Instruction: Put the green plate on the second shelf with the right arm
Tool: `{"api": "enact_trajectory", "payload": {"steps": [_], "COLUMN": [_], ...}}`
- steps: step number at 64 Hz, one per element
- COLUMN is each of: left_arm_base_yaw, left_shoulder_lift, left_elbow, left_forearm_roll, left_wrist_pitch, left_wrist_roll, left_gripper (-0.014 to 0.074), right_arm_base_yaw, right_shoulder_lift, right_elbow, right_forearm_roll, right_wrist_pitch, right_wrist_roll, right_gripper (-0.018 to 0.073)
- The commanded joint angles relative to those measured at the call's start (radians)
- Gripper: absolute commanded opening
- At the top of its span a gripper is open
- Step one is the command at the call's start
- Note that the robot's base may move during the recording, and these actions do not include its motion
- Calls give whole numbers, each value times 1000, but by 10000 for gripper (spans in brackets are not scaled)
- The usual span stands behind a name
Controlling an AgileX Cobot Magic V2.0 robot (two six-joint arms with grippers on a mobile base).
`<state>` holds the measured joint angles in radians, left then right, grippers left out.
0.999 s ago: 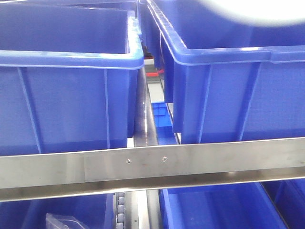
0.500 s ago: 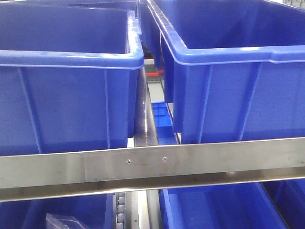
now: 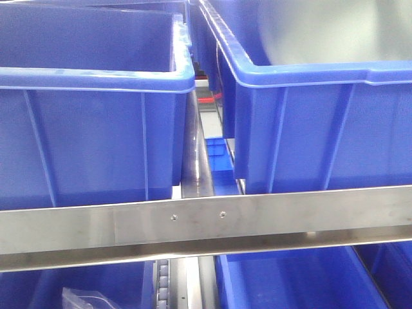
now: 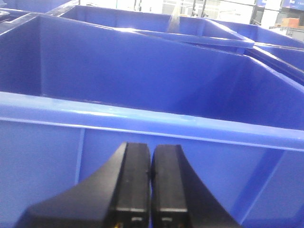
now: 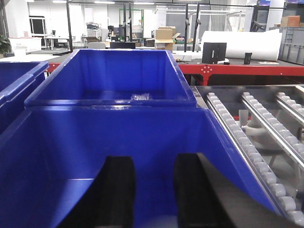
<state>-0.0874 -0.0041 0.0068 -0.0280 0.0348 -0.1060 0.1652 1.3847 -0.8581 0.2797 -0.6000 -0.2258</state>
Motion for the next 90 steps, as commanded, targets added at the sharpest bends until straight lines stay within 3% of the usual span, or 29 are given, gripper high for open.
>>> {"api": "enact_trajectory", "payload": {"steps": [1,8,16,19,30,44,74,90], "left_arm_base_yaw": [-7,-7,-7,-7,-7,-7,-7,-7], "left_shoulder_lift": [-16,-16,-16,-16,-16,-16,-16,-16], "left_elbow": [41,41,41,41,41,41,41,41], "left_forearm_roll": [-8,-8,-8,-8,-8,-8,-8,-8], "left_wrist_pitch": [-91,-91,-91,-91,-91,-91,-91,-91], "left_wrist_roll": [-3,-3,-3,-3,-3,-3,-3,-3], "left_gripper": [130,130,130,130,130,130,130,130], "right_arm_base_yaw": [-5,-5,0,12,77,155,154,153], "right_shoulder_lift": [-48,-68,-114,-136,-216,-284,-295,-522], "right_elbow": [-37,-37,-36,-36,-36,-36,-23,103], "right_forearm_roll": [-9,-9,-9,-9,-9,-9,-13,39], "right_wrist_pitch": [-35,13,141,203,413,547,639,775], "right_wrist_roll": [-5,-5,4,8,8,8,7,8], "right_gripper": [307,248,29,66,48,48,48,48]}}
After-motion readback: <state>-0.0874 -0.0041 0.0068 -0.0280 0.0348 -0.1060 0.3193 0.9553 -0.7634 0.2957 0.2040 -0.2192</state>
